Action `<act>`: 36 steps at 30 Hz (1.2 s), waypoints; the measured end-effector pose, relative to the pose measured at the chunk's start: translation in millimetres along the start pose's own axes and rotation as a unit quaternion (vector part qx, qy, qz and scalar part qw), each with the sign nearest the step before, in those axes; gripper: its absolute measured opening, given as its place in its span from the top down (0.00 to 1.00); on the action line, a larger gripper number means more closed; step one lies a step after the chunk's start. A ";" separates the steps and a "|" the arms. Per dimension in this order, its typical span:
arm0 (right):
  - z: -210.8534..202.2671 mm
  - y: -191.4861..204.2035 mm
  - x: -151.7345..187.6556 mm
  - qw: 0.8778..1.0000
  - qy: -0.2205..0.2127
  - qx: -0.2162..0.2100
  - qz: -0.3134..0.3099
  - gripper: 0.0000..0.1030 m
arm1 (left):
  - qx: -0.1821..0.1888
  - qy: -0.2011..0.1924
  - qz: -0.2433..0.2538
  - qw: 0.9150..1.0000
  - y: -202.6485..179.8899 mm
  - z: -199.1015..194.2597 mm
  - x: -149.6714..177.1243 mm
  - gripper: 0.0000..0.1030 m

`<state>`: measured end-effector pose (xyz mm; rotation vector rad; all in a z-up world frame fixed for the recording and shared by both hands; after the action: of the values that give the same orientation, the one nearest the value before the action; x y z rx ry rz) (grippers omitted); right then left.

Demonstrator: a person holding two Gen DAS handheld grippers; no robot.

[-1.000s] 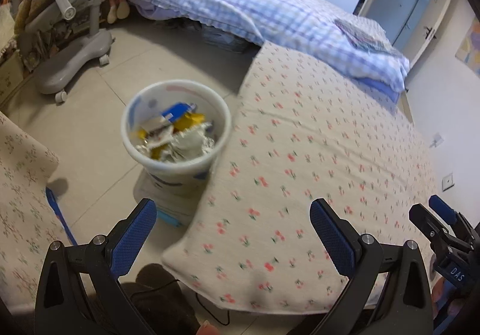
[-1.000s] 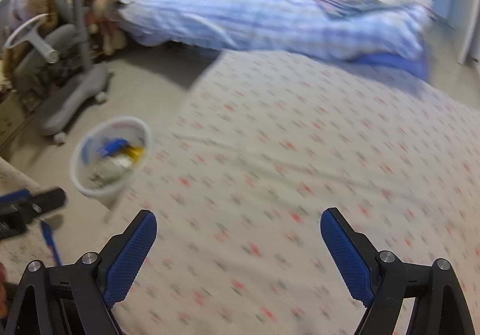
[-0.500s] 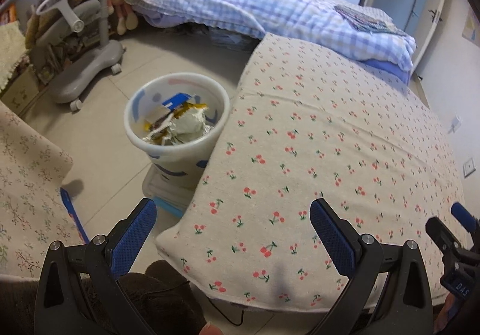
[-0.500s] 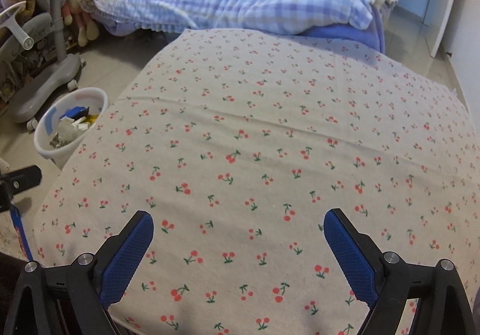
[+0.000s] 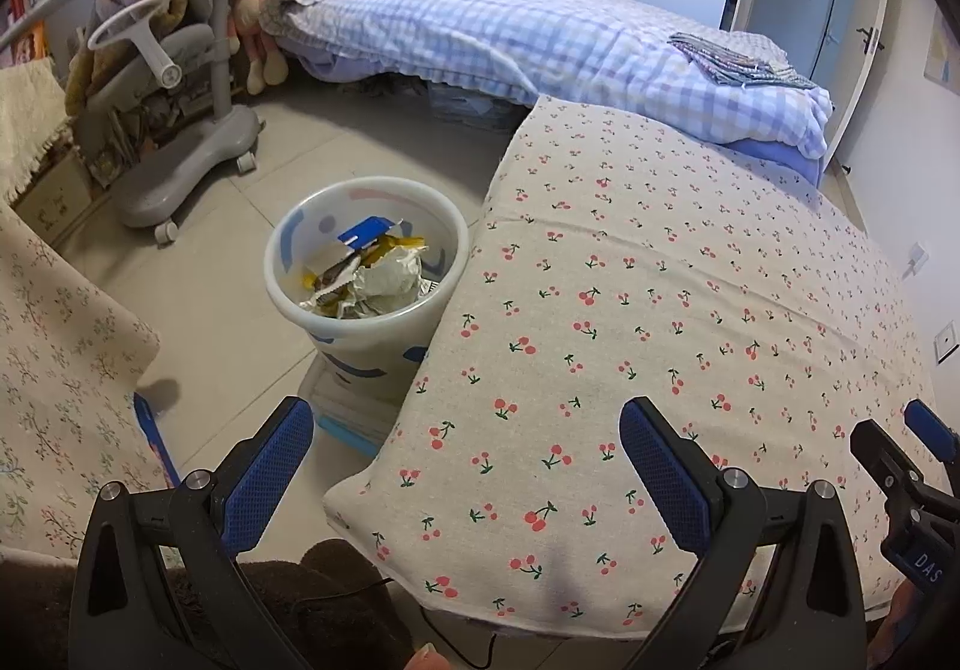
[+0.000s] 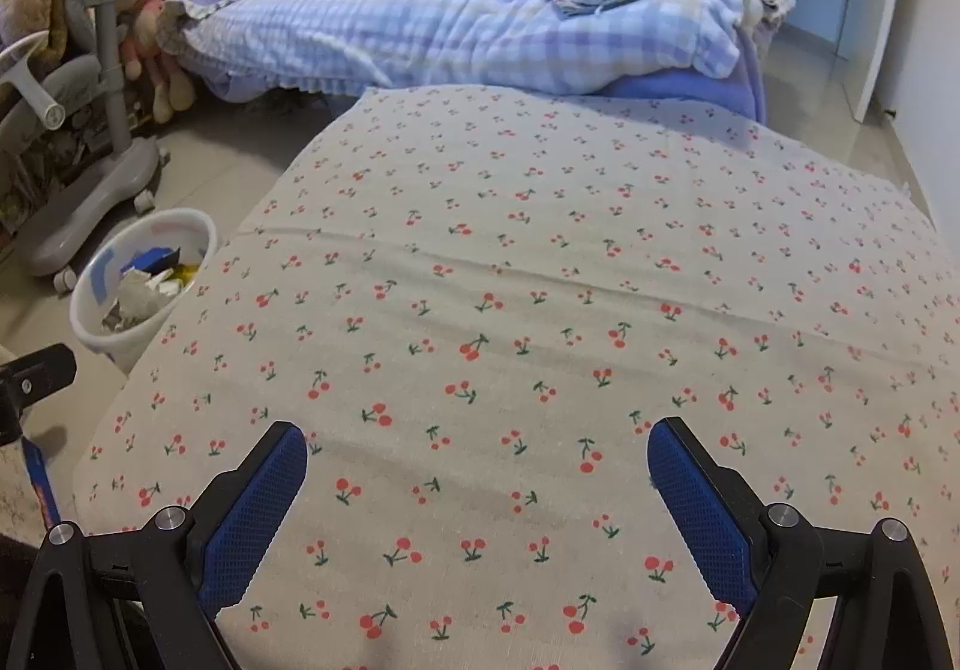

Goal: Collect trash

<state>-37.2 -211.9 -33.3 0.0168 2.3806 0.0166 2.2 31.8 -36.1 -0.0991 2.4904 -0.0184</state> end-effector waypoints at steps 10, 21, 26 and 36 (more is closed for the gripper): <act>6.9 -0.6 3.0 1.000 0.005 -0.006 0.012 0.08 | 0.003 -0.007 -0.003 1.000 -0.8 -3.7 -0.1 0.00; 5.4 -1.8 -1.1 1.000 -0.006 -0.002 0.015 0.08 | 0.003 -0.008 -0.001 1.000 -1.0 -4.2 0.2 0.00; 4.9 -3.1 -1.6 1.000 -0.011 0.000 0.016 0.08 | 0.003 -0.008 -0.001 1.000 -0.6 -4.6 0.5 0.00; 3.1 -6.0 -6.5 1.000 -0.020 0.012 0.015 0.08 | 0.002 -0.015 -0.002 1.000 2.0 -7.7 -0.2 0.00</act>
<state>-30.4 -218.0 -31.1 0.0641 2.3407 0.0030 -2.4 33.7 -29.9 -0.1008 2.4597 -0.0233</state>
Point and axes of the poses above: each gripper's, at about its wrist camera, not at the fingertips, and z roughly the way its jaws point, y to its left, x to its underside, the point moved 5 cm from there along z, roughly the way its jaws point, and after that the axes turned 1 degree about -z, right-handed, at the moved point
